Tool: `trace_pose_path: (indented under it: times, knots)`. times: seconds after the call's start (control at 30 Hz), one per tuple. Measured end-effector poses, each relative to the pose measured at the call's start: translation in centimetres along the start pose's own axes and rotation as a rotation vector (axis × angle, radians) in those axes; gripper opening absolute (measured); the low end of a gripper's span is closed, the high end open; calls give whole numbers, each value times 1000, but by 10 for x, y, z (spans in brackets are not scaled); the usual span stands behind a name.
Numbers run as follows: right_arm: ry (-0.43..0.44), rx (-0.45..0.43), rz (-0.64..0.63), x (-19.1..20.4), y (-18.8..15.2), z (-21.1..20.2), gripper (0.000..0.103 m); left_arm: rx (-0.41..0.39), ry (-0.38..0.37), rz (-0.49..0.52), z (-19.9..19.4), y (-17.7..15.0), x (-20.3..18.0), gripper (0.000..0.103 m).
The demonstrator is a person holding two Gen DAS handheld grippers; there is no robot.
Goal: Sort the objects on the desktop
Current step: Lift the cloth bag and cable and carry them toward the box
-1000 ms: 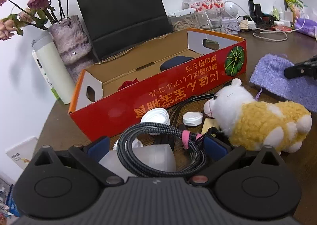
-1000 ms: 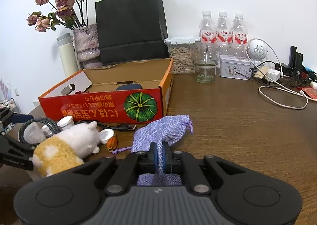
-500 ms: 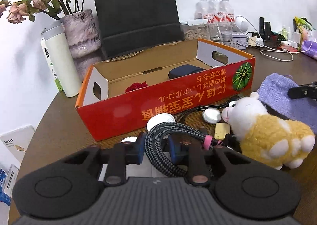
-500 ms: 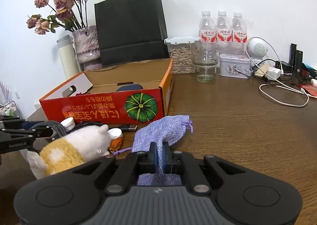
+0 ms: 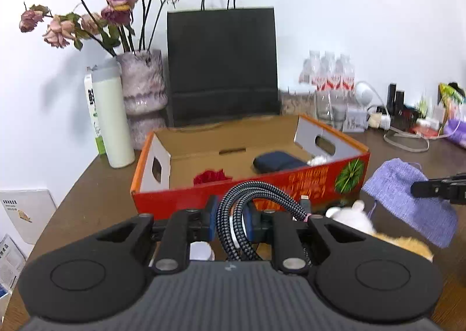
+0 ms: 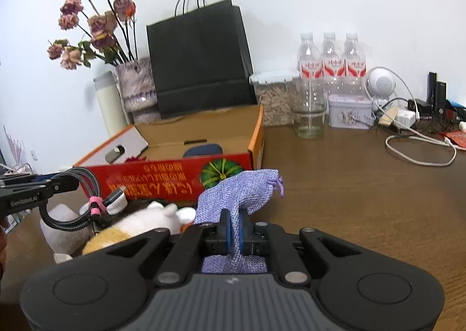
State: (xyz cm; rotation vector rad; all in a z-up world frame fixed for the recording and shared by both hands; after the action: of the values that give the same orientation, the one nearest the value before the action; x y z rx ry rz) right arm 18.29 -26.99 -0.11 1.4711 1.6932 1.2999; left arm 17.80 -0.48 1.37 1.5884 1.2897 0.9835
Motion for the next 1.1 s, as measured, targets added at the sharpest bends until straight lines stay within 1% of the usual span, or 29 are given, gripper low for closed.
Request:
trace_pose_path:
  times: [0.17,0.33,0.57,0.7,0.83,0.97,1.1]
  knots:
    - [10,-51,1,3,15,-10,4,-47,-6,-24,-5,18,1,18]
    - [24,-104,-24,12,37,-14,4,-98,-6,-54,-5,40,3,18]
    - [61,-193,-50,34,75,-2,4,-161,-1,-129,12,70,10,18]
    - [90,-238,-17,45,99,20,4,-184,2,-179,27,80,17,18]
    - [112,-252,18,47,114,48,4,-188,4,-218,52,88,26,18]
    - [122,-233,51,45,123,84,4,-172,22,-250,80,93,35,18]
    - [126,-174,79,39,123,127,4,-122,35,-287,114,93,47,18]
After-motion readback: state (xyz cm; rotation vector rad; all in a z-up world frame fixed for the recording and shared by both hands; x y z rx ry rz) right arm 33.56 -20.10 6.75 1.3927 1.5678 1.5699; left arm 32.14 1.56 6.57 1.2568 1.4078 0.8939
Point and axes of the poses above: each gripper's, at about its wrist camera, not at the fingertips, and z roughly the way its jaws point, x to its left, y to its top, the point moved 3 cm from there along z, roughly the way its jaws point, and after that the axes turned 5 degrees about -x, right-handed, at the moved point
